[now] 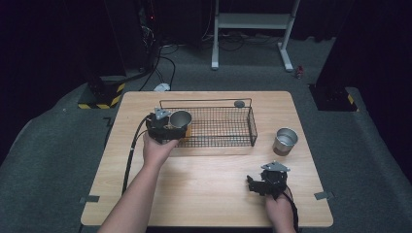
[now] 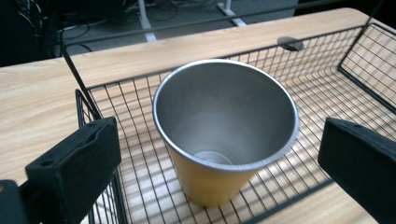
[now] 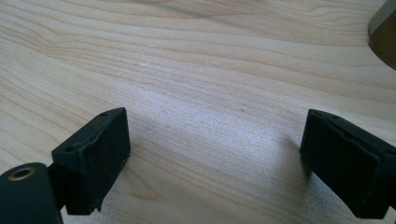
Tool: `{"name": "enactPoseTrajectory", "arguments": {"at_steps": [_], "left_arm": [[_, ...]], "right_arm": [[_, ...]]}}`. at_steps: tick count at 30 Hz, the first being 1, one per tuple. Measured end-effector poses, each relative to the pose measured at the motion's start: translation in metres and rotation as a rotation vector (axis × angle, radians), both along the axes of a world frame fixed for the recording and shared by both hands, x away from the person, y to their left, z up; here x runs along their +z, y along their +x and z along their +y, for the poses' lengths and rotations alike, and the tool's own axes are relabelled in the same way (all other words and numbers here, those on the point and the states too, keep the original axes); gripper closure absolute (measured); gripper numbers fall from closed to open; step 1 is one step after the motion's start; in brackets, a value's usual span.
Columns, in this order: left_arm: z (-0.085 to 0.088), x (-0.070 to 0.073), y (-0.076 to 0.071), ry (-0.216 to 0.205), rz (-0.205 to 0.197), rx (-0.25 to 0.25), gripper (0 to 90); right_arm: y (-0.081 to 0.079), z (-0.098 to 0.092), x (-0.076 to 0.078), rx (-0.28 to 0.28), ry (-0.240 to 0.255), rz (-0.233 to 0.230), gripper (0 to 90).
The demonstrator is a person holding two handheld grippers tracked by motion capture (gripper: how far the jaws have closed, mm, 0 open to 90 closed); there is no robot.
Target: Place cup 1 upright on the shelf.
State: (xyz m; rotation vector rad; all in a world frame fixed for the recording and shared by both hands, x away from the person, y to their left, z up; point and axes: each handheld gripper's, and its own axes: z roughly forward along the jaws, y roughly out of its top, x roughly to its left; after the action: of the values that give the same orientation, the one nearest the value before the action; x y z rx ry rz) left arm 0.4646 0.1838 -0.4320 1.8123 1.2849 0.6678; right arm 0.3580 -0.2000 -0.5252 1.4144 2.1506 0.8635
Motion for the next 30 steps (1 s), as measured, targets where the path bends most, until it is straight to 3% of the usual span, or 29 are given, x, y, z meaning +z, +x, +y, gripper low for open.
{"name": "enactPoseTrajectory", "arguments": {"at_steps": [13, 30], "left_arm": [[0.015, 0.008, -0.016, -0.023, 0.008, -0.017, 0.0], [0.027, -0.002, -0.041, -0.034, 0.015, -0.050, 0.0]], "right_arm": [[0.000, 0.000, 0.000, 0.000, -0.001, 0.000, 8.5], [0.000, 0.000, 0.000, -0.003, 0.001, 0.001, 8.5]]}}
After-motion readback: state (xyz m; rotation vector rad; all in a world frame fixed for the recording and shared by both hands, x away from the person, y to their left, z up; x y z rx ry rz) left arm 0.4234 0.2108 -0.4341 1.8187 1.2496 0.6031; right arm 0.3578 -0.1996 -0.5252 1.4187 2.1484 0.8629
